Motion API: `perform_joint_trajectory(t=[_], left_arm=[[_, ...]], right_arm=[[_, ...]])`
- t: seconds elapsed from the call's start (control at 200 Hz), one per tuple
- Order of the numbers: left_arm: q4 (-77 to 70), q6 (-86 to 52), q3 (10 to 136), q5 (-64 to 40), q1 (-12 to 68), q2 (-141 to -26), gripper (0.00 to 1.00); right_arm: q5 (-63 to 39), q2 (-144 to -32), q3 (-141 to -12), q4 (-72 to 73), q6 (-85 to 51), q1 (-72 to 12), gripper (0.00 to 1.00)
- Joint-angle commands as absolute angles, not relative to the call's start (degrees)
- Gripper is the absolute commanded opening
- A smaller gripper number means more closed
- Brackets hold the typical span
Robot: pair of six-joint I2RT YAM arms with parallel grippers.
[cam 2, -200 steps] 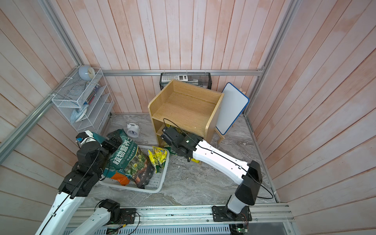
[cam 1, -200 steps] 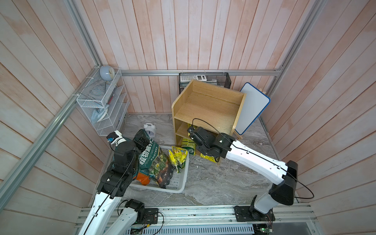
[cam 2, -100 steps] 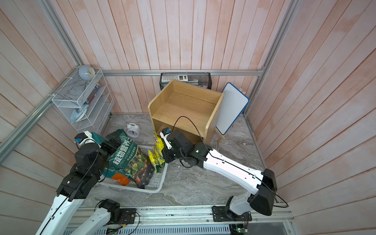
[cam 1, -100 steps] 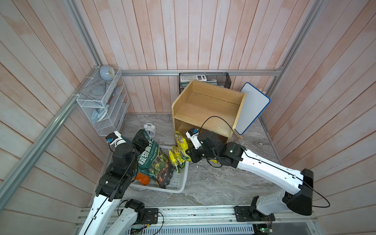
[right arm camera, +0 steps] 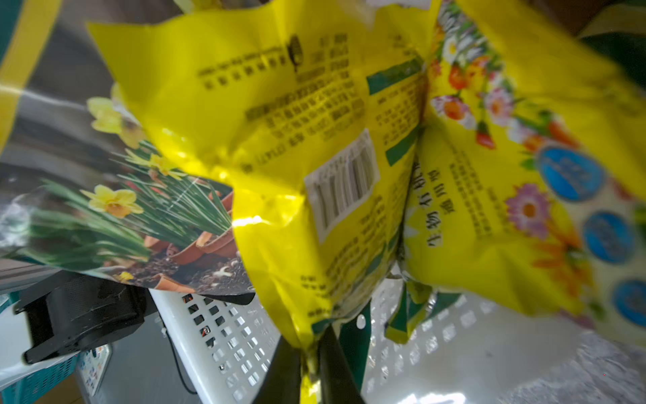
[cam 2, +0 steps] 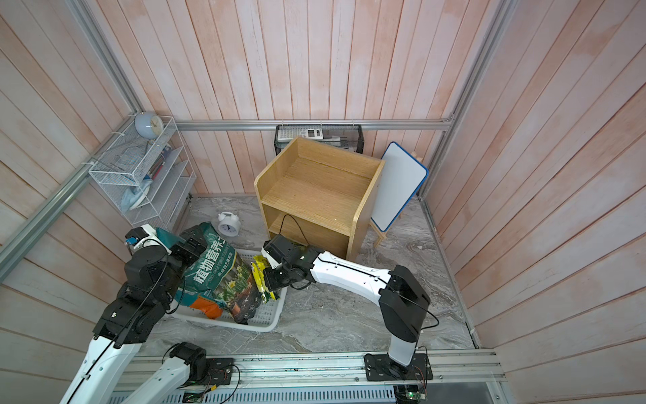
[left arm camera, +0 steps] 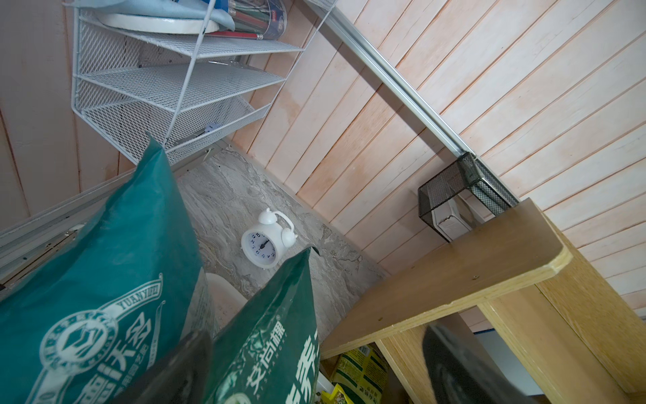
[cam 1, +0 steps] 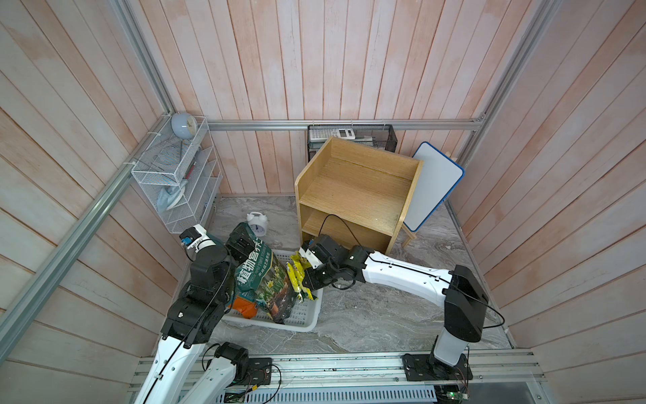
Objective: Take down the fertilizer bag from the shelf
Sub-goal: Place the fertilizer bag in the storage box.
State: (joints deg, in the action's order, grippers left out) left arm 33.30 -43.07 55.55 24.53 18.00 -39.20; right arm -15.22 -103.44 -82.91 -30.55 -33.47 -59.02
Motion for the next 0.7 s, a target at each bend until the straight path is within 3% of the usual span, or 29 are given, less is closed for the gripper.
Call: perform_joint_trajectory(t=[0.0, 0.2, 0.43, 0.545, 0.695], left_arm=[[33.93, -42.08, 56.64, 25.73, 17.67, -38.38, 1.0], [34.43, -41.92, 56.45, 25.98, 17.67, -37.75, 1.0], [34.28, -43.69, 58.2, 24.28, 17.67, -37.53, 1.0], [34.67, -44.23, 62.69, 21.69, 17.67, -38.71, 1.0], [35.17, -43.52, 67.97, 17.15, 17.67, -41.58, 1.0]], right_arm=[[-12.94, -111.03, -86.16, -34.39, -33.98, -58.71, 0.0], [-10.77, -117.84, -98.76, -49.73, -28.04, -58.71, 0.0], [-6.67, -108.4, -98.4, -53.09, -22.86, -58.82, 0.28], [-8.39, -102.43, -94.97, -52.6, -21.46, -57.84, 0.37], [-10.03, -97.65, -86.76, -50.61, -22.67, -55.24, 0.4]])
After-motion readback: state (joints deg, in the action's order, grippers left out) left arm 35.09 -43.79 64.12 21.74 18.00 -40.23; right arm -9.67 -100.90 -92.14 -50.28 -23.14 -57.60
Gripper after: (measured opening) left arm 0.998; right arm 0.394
